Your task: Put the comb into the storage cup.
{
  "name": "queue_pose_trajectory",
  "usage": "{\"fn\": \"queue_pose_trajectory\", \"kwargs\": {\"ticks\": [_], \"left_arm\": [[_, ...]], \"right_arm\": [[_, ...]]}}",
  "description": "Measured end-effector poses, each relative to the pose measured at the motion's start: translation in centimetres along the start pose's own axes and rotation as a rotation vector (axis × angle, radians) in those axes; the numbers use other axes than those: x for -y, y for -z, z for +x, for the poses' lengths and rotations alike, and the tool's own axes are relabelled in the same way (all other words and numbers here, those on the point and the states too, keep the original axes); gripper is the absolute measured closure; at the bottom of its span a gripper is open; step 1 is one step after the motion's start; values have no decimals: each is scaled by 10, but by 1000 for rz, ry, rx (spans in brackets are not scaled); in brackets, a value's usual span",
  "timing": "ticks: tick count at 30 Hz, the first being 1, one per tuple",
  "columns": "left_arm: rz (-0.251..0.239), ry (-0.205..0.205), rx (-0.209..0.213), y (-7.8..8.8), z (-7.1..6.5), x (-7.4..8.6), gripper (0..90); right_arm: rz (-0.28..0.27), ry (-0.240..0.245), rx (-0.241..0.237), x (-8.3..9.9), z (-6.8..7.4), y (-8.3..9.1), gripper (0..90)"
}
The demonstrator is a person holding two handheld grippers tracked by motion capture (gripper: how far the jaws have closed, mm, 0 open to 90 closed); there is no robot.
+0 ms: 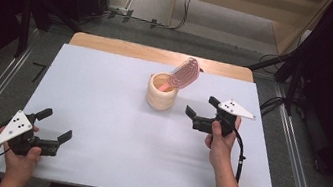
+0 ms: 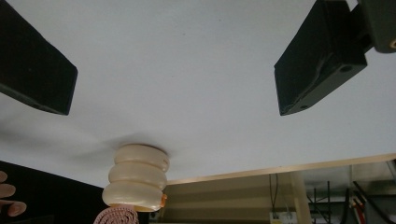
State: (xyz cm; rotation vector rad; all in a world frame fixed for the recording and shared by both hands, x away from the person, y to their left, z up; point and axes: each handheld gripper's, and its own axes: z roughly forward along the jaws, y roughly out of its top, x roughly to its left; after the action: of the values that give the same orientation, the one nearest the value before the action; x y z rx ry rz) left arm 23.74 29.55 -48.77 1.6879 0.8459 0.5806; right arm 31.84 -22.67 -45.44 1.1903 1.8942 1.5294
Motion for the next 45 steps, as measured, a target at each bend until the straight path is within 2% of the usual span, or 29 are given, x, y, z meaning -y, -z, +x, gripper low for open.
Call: {"fn": "queue_pose_trajectory", "kwargs": {"ticks": [33,45], "left_arm": [[-3,-4,0,0,-1,0,0],[1,-7,-1,-1,-1,0,0]], "right_arm": [[-5,41,6,34,-7,63,0],[-10,42,26,45,-14,88,0]]}}
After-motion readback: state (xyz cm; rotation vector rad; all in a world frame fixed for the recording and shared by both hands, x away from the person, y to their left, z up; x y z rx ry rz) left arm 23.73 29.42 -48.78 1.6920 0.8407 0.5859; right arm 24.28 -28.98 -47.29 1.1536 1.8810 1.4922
